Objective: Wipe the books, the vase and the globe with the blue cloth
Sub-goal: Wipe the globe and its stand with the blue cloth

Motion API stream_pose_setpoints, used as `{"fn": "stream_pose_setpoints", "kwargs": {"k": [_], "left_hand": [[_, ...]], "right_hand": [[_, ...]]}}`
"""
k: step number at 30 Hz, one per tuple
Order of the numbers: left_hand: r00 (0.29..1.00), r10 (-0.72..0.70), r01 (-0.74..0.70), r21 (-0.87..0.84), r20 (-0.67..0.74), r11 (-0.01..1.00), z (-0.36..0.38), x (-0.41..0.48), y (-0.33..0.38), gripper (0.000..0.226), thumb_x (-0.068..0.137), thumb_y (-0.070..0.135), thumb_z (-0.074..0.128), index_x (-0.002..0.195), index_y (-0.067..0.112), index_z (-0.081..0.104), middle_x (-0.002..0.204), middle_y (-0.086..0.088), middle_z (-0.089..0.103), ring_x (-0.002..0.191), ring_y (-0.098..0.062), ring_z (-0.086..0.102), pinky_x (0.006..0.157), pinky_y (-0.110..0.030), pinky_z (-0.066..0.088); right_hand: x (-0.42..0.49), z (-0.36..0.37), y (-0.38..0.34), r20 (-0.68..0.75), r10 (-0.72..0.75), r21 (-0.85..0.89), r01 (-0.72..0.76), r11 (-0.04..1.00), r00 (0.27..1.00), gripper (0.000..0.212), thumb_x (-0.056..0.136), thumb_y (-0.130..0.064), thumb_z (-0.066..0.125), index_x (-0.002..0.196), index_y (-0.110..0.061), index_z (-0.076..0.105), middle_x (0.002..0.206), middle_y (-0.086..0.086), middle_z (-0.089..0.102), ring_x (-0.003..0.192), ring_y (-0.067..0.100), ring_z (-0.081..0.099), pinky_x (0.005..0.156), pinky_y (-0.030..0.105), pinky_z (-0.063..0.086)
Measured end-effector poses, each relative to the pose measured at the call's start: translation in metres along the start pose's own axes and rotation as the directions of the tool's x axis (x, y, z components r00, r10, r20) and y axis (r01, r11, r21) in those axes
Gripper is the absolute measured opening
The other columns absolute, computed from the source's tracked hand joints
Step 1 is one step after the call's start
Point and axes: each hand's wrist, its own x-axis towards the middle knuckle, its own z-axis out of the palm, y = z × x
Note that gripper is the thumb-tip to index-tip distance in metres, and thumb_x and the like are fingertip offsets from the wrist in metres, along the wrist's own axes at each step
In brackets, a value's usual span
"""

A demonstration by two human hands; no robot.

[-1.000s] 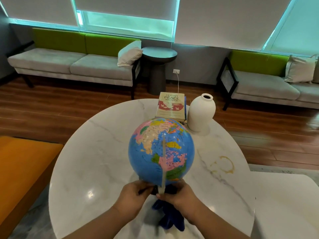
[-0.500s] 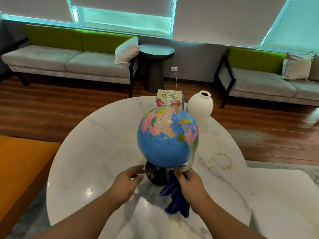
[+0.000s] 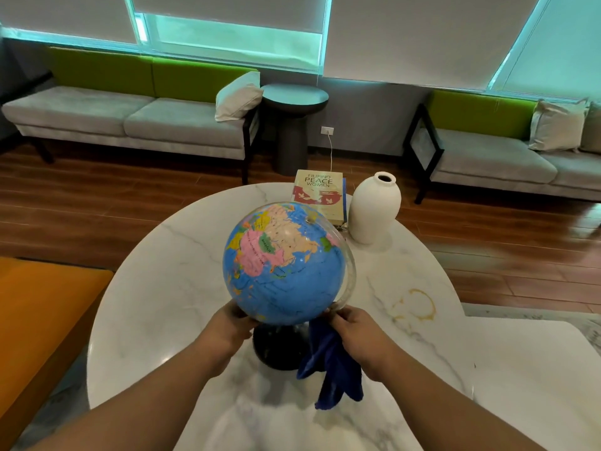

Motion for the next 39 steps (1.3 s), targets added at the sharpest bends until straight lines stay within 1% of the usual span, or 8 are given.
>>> {"fn": "stream_pose_setpoints", "kwargs": {"k": [4,8,15,17,24,31,34,39], "left_hand": [[0.997,-0.050,0.059,-0.144,0.065,0.988,-0.005,0.002,-0.010,0.042,0.069,0.013,0.073,0.109,0.004,0.063,0.099,-0.009,0.069,0.087,-0.017,0.062,0.065,-0.025,0.045],[0.991,-0.103,0.129,-0.367,0.089,0.921,0.003,0.000,-0.017,0.012,0.091,-0.001,0.056,0.101,0.001,0.061,0.074,-0.006,0.065,0.062,-0.011,0.059,0.050,-0.021,0.047],[0.992,-0.115,0.127,-0.558,0.057,0.820,0.004,0.000,-0.021,0.030,0.057,0.007,0.080,0.082,0.008,0.062,0.062,-0.004,0.060,0.052,-0.012,0.057,0.050,-0.023,0.045],[0.993,-0.116,0.105,-0.575,0.018,0.811,0.006,0.001,-0.023,0.007,0.079,0.001,0.061,0.082,0.008,0.060,0.056,0.000,0.061,0.057,-0.014,0.055,0.057,-0.025,0.043],[0.987,-0.163,0.122,-0.583,-0.018,0.803,0.003,0.004,-0.025,0.018,0.091,-0.005,0.044,0.093,0.007,0.057,0.062,-0.002,0.056,0.066,-0.017,0.045,0.064,-0.028,0.038],[0.986,-0.160,0.099,-0.605,-0.049,0.790,0.004,0.003,-0.024,0.020,0.092,-0.006,0.042,0.089,0.008,0.057,0.057,-0.002,0.052,0.064,-0.017,0.043,0.061,-0.028,0.037],[0.990,-0.136,0.092,-0.548,-0.041,0.832,0.004,0.005,-0.026,0.023,0.093,-0.002,0.043,0.097,0.013,0.060,0.062,0.001,0.056,0.063,-0.013,0.045,0.052,-0.022,0.041],[0.996,-0.087,0.063,-0.475,-0.030,0.878,0.008,-0.001,-0.020,0.024,0.085,0.006,0.059,0.108,0.014,0.063,0.078,0.002,0.068,0.059,-0.006,0.058,0.048,-0.017,0.045]], "right_hand": [[0.000,0.005,-0.001,0.043,-0.010,0.070,0.007,0.998,0.999,0.025,0.094,-0.037,0.055,0.096,-0.017,0.071,0.089,-0.002,0.075,0.084,0.009,0.069,0.072,0.019,0.050],[0.002,0.012,0.000,0.098,-0.009,0.056,0.004,0.998,0.995,0.026,0.094,-0.038,0.054,0.098,-0.019,0.072,0.094,-0.002,0.075,0.089,0.010,0.068,0.080,0.022,0.050],[0.002,0.009,0.000,0.163,-0.044,-0.168,0.071,0.983,0.986,0.026,0.096,-0.036,0.054,0.110,-0.023,0.069,0.103,-0.008,0.072,0.097,0.005,0.065,0.085,0.016,0.048],[0.001,0.005,-0.002,0.180,-0.030,-0.270,0.079,0.960,0.983,0.025,0.094,-0.036,0.057,0.113,-0.024,0.067,0.105,-0.009,0.070,0.098,0.004,0.063,0.088,0.019,0.048],[0.015,-0.009,0.013,0.078,0.168,-0.504,-0.107,0.857,0.983,0.047,0.074,-0.020,0.072,0.116,-0.025,0.049,0.111,0.002,0.058,0.096,0.018,0.059,0.084,0.032,0.054],[0.027,0.024,0.024,0.069,-0.173,-0.631,0.177,0.755,0.983,0.032,0.082,-0.006,0.056,0.103,-0.028,0.066,0.121,-0.003,0.050,0.106,0.017,0.055,0.077,0.007,0.036],[0.033,0.028,0.038,0.197,-0.160,-0.706,0.253,0.662,0.967,0.033,0.087,-0.017,0.056,0.115,-0.031,0.066,0.131,-0.005,0.047,0.112,0.017,0.053,0.094,0.019,0.041],[0.043,0.025,0.043,0.027,-0.145,-0.705,0.122,0.699,0.989,0.034,0.082,-0.026,0.049,0.114,-0.021,0.058,0.110,-0.002,0.065,0.100,0.017,0.062,0.089,0.035,0.051]]}}
